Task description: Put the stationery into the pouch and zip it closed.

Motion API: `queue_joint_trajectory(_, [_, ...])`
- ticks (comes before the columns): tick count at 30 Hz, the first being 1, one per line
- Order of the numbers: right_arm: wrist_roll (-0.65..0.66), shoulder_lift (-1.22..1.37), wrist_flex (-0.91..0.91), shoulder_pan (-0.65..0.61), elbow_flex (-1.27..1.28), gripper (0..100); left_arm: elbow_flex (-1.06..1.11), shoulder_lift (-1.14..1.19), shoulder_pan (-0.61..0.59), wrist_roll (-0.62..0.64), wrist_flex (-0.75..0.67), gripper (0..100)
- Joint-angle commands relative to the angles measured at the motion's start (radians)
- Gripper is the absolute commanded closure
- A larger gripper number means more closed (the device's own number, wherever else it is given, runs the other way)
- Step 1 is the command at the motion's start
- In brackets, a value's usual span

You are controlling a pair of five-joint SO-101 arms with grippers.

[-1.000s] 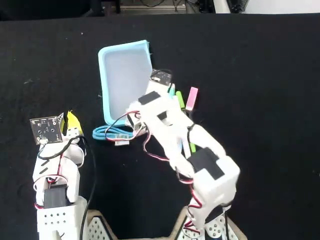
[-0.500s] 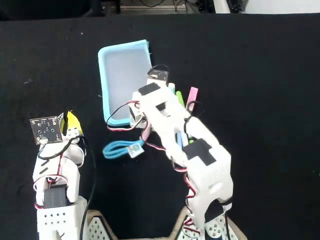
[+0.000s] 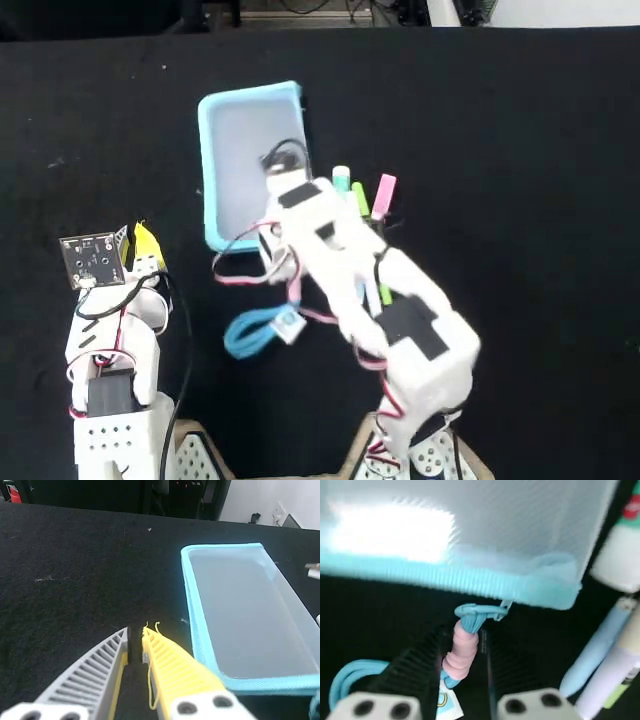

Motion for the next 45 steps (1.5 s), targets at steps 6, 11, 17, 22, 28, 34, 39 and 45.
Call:
queue_joint_trajectory(6, [0.276,-0.384,-0.026,-0.035,0.236,98.8,0.022,-0.008,0.005,-0.009,-0.014,94])
queue_joint_trajectory(11, [0.342,-0.550,-0.037,-0.029,0.371,98.6,0.022,-0.008,0.007,-0.009,-0.014,94])
queue_joint_trajectory(17, [0.505,-0.521,-0.235,-0.034,0.549,93.3,0.022,-0.008,0.015,-0.009,-0.020,94])
queue_joint_trajectory(22, [0.503,-0.430,-0.235,-0.032,0.533,82.8,0.022,-0.008,0.015,-0.009,-0.020,94])
queue_joint_trajectory(28, [0.334,-0.389,-0.152,-0.034,0.360,82.8,0.022,-0.008,0.015,-0.009,-0.015,94])
queue_joint_trajectory(34, [0.296,-0.338,-0.126,-0.029,0.298,82.8,0.022,-0.008,0.015,-0.009,-0.020,94])
queue_joint_trajectory(39, [0.344,-0.251,-0.129,0.008,0.285,82.8,0.022,-0.008,0.015,-0.009,-0.020,94])
queue_joint_trajectory(45, [0.344,-0.239,-0.173,0.074,0.272,97.8,0.022,-0.008,0.015,-0.009,-0.021,94])
